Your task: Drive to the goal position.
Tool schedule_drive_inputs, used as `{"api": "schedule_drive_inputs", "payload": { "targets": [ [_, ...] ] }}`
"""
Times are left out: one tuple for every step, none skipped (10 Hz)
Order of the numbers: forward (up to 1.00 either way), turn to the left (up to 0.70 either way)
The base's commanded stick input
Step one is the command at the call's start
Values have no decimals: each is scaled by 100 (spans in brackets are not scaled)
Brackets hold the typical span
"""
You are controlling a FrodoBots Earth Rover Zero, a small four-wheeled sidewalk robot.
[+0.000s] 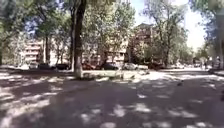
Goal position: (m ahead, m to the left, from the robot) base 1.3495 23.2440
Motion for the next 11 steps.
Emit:
{"api": "schedule_drive_inputs", "payload": {
  "targets": [
    [85, 0],
    [30, 0],
    [0, 0],
    [0, 0],
    [0, 0],
    [0, 0],
    [0, 0],
    [0, 0],
    [0, 0],
    [0, 0],
    [0, -4]
  ]
}}
